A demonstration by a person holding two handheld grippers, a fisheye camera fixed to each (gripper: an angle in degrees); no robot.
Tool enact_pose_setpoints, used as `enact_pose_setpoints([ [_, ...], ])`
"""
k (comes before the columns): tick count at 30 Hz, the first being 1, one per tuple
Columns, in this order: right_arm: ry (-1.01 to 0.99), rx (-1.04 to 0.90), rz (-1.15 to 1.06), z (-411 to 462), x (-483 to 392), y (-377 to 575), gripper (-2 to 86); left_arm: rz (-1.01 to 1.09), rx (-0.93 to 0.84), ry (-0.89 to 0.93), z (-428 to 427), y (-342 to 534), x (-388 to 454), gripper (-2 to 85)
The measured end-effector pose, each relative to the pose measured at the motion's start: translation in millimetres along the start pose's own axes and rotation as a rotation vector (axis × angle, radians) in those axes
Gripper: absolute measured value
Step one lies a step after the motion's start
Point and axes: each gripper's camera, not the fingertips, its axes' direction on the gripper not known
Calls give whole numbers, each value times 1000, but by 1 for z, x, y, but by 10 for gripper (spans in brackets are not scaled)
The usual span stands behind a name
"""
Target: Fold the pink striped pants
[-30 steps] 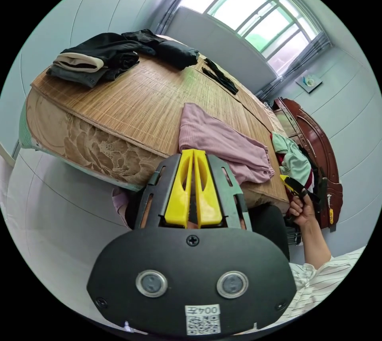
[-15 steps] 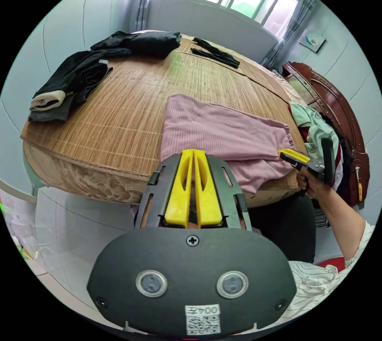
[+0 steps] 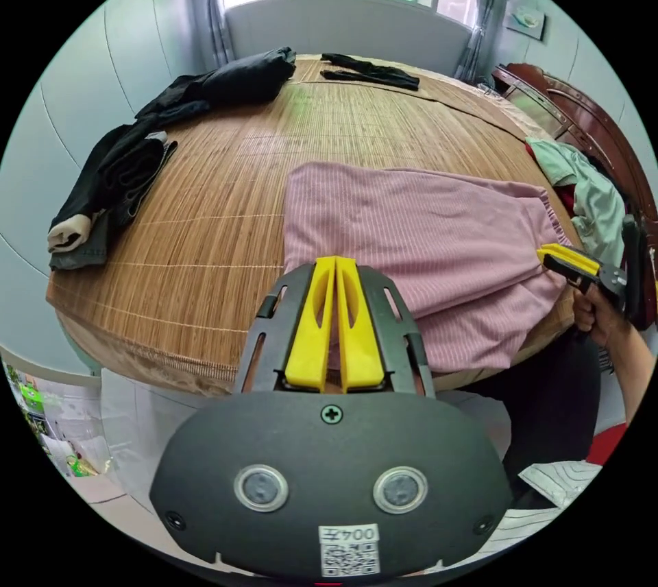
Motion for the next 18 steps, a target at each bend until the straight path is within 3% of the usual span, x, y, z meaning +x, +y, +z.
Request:
enact_pose_setpoints([
  [3, -22, 12, 19, -2, 8, 4, 64, 55, 146, -23, -32, -21, 19, 6],
  [10, -39, 22, 32, -3, 22, 11, 60, 87, -23, -125, 10, -107, 63, 2],
  [15, -46, 30, 29, -3, 35, 18, 54, 136, -126, -250, 44, -123, 85, 1],
  [18, -58, 35, 26, -2, 45, 23, 51, 68, -132, -194, 49, -122, 75, 1],
])
